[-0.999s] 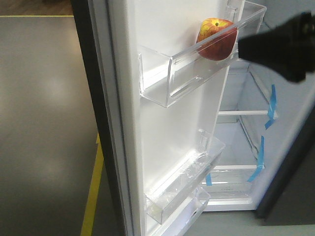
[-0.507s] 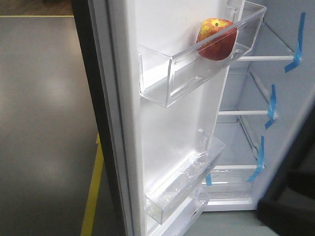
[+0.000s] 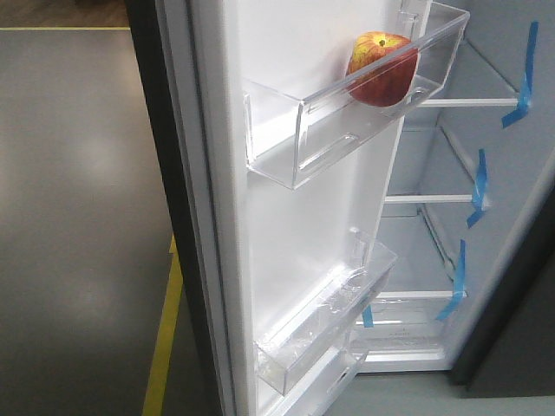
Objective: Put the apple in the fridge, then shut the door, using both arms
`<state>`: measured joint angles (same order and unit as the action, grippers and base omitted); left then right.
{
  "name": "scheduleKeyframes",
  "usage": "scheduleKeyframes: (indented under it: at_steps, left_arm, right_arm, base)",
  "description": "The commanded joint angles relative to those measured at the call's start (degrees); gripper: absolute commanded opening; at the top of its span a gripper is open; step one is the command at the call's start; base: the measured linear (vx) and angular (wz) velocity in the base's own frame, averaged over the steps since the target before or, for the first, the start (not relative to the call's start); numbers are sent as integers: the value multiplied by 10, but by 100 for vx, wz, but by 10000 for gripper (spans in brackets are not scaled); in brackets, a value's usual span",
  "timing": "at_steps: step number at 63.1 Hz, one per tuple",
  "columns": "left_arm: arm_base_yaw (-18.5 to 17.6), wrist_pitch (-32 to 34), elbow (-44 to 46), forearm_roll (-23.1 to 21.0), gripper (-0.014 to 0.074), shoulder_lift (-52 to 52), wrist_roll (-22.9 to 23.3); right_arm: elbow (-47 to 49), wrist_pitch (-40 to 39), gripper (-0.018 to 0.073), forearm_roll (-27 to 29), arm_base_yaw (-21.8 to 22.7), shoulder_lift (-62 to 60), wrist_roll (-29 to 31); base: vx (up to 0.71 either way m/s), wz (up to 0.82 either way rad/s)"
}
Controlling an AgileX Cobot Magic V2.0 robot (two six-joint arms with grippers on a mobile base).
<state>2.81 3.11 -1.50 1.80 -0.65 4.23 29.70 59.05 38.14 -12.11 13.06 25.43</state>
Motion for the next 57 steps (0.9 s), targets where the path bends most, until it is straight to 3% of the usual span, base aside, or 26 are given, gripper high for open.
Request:
scheduleKeyframes:
  at_steps: [1, 35, 41, 45, 57]
  left_arm:
    - [0, 41, -12, -5, -6, -8, 4]
    - [0, 121, -12, -5, -6, -8, 26]
    - [0, 125, -6, -36, -6, -7, 43]
    - [0, 112, 10, -52, -6, -1, 39]
    - [0, 31, 115, -45, -6, 84, 22]
  right_arm:
    - [11, -29, 522, 20, 0, 2, -1]
    - [11, -29, 516, 22, 0, 2, -1]
    - [11, -29, 516, 22, 0, 2, -1]
    - [11, -29, 516, 22, 0, 2, -1]
    - [11, -28, 516, 22, 0, 2, -1]
  base:
    - [0, 0]
    - [0, 0]
    - [0, 0]
    - [0, 0]
    - [0, 0]
